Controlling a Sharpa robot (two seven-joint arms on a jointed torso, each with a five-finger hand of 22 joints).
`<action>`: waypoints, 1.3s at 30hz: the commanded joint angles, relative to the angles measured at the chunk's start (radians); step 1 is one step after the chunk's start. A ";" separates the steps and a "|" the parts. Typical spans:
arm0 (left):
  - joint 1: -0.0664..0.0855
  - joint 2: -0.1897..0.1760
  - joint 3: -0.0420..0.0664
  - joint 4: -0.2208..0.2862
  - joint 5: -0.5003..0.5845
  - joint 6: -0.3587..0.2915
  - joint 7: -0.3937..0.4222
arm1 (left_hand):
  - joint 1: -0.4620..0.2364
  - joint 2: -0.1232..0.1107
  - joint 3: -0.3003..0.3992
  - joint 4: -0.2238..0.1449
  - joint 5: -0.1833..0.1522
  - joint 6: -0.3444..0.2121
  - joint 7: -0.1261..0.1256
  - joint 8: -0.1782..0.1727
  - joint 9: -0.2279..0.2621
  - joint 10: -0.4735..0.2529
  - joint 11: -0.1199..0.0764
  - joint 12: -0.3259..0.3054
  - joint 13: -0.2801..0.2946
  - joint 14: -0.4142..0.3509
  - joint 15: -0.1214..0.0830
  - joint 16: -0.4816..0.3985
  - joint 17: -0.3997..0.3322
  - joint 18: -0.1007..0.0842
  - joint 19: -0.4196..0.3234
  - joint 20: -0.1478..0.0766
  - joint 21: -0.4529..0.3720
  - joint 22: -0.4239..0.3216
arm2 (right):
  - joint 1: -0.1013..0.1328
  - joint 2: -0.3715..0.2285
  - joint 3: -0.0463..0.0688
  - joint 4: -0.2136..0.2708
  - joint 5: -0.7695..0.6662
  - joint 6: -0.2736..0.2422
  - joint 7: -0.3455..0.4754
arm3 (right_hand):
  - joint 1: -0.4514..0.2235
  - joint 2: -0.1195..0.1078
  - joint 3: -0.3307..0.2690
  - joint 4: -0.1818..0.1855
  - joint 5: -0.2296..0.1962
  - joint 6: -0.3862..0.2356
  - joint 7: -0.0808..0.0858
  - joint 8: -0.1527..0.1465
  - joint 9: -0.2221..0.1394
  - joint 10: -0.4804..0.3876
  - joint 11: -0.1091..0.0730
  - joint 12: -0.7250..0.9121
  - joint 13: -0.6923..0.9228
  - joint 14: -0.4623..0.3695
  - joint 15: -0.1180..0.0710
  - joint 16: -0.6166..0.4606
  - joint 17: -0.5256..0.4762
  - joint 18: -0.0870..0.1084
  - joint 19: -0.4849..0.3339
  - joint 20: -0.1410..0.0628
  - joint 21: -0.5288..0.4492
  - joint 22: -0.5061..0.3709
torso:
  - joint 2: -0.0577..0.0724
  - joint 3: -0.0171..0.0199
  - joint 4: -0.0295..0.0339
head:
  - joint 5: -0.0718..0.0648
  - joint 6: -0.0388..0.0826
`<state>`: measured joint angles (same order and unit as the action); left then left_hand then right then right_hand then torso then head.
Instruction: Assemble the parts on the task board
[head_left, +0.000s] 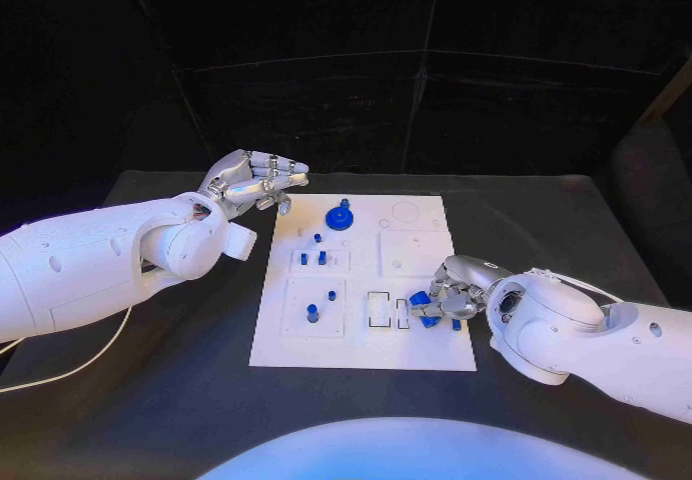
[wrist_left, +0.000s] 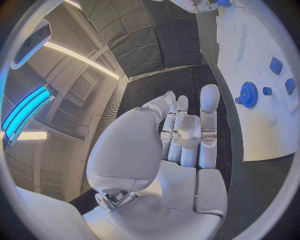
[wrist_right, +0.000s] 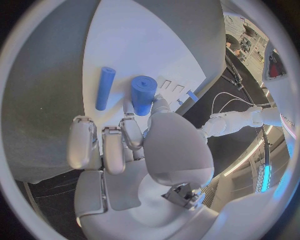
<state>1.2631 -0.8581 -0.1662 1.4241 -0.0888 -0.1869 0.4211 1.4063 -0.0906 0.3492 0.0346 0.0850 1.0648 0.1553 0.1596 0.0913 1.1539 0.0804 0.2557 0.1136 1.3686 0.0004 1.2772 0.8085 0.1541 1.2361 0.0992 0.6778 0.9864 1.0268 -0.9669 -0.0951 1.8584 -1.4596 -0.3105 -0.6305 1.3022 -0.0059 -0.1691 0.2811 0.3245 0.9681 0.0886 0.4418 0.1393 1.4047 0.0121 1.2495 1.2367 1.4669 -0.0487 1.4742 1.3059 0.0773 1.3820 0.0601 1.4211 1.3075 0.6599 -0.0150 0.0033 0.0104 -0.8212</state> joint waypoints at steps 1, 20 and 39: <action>0.001 -0.002 0.001 0.002 0.003 0.010 0.004 | -0.004 0.003 0.002 0.003 0.001 -0.009 0.000 0.006 -0.001 -0.004 0.000 0.005 0.002 -0.005 0.000 -0.007 0.001 0.017 -0.003 0.003 -0.003 -0.001 | -0.009 -0.010 -0.008 0.013 -0.007 -0.041 -0.005 | 0.022 0.012 0.000 -0.001 0.023 0.011 -0.004 0.013 0.008 0.010 -0.005 0.009 0.007 0.059 -0.009 0.006 0.006 -0.018 0.012 -0.001 0.008 0.017 | -0.001 0.0009 -0.0014 | 0.003 -0.001; 0.001 0.003 0.000 0.004 0.003 0.015 -0.002 | -0.005 0.003 0.002 0.003 0.001 -0.009 0.000 0.006 -0.001 -0.005 0.000 0.005 0.002 -0.005 0.000 -0.007 0.001 0.017 -0.003 0.003 -0.004 -0.002 | -0.007 -0.020 -0.006 0.106 0.127 -0.208 0.028 | 0.022 0.034 -0.011 0.006 0.052 0.022 -0.012 0.025 0.017 0.019 -0.013 0.009 0.017 0.061 -0.015 0.009 0.017 -0.021 0.023 -0.008 0.017 0.032 | 0.000 -0.0012 0.0006 | -0.002 0.007; 0.002 0.008 0.000 0.004 0.003 0.016 -0.005 | -0.005 0.003 0.002 0.003 0.001 -0.009 0.000 0.006 -0.001 -0.005 0.000 0.005 0.002 -0.005 0.000 -0.007 0.001 0.017 -0.003 0.003 -0.004 -0.002 | -0.006 0.081 -0.006 0.041 0.147 -0.186 -0.016 | -0.001 0.052 -0.035 0.008 0.026 0.047 -0.024 0.047 0.034 0.023 -0.023 0.000 0.019 0.061 -0.023 0.008 0.017 -0.021 0.024 -0.015 0.017 0.033 | 0.001 -0.0002 0.0010 | 0.001 0.008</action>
<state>1.2633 -0.8512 -0.1666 1.4266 -0.0887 -0.1828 0.4150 1.4064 -0.0906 0.3491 0.0345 0.0850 1.0649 0.1553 0.1596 0.0914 1.1540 0.0804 0.2556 0.1141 1.3686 0.0004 1.2772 0.8085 0.1541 1.2361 0.0992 0.6779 0.9855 1.0190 -0.8874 -0.1013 1.9001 -1.3202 -0.4884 -0.6294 1.3028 0.0405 -0.1993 0.2892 0.3520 0.9861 0.0857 0.4849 0.1402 1.4187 -0.0020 1.2547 1.2565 1.4668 -0.0629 1.4804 1.3078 0.0616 1.4010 0.0479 1.4319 1.3077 0.6604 -0.0152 0.0038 0.0098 -0.8127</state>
